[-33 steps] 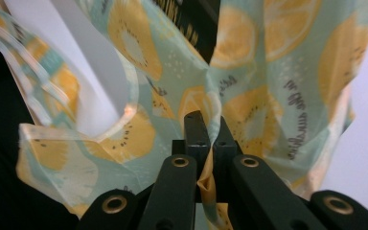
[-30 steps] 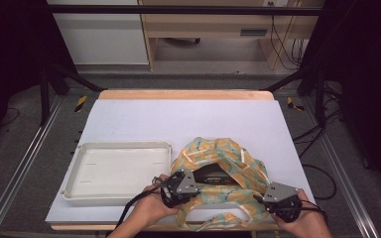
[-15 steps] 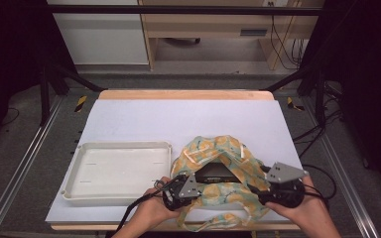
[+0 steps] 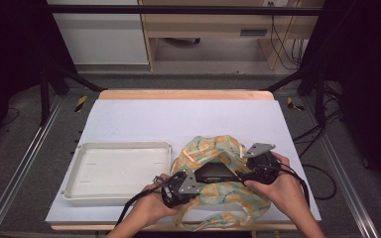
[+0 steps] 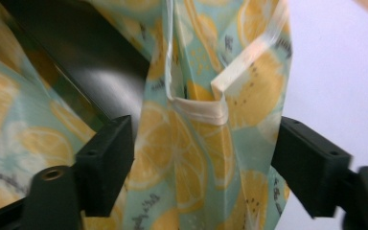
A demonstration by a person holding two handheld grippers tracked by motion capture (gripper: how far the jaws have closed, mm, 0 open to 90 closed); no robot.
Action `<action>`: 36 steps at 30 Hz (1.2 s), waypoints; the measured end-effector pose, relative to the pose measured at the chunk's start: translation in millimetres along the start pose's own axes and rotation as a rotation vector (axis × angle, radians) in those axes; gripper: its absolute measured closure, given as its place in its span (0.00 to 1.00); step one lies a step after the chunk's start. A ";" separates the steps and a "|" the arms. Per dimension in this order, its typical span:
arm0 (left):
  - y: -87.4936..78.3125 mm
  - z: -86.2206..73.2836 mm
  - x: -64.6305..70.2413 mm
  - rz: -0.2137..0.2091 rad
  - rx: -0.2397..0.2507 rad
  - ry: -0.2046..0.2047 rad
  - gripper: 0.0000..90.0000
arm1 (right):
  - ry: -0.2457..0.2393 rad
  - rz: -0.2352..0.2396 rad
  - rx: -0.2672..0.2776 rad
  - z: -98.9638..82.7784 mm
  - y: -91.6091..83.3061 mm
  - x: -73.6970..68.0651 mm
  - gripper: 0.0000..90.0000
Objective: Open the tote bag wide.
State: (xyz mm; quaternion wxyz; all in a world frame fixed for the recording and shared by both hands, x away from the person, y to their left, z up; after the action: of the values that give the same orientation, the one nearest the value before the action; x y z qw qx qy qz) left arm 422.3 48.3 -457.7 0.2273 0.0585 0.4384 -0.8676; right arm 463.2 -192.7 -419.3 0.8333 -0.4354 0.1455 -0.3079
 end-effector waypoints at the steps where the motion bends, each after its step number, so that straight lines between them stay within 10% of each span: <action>1: -0.9 0.2 0.4 -0.009 -0.011 0.005 1.00 | -0.014 0.000 -0.014 -0.1 0.7 0.0 0.51; 4: -1.6 1.6 -0.1 -0.027 -0.047 0.017 1.00 | -0.037 -0.015 -0.053 -0.7 3.2 3.5 0.81; 8: -2.4 4.0 -2.7 -0.038 -0.083 0.026 1.00 | -0.012 -0.026 -0.035 -1.5 3.5 19.7 0.98; 22: 3.9 -3.6 -5.5 -0.035 -0.133 0.035 1.00 | 0.069 -0.017 -0.103 -15.0 31.9 70.3 1.00; 36: 5.1 -9.5 -0.9 -0.040 -0.140 0.044 1.00 | 0.071 -0.022 -0.116 -16.7 47.0 87.9 1.00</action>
State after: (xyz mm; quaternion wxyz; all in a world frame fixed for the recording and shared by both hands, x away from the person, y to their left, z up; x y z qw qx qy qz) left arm 424.5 53.4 -467.0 0.2038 0.0525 0.5040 -0.8377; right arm 540.4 -239.4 -465.1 0.7976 -0.4733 0.1878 -0.3234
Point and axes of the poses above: each handheld gripper's, and its own axes: y roughly forward along the jaws, z roughly out of its top, x roughly to its right, the point moved 3 cm from there along y, roughly forward along the jaws, and after that the axes turned 13 degrees about z, right-handed, at the moved point
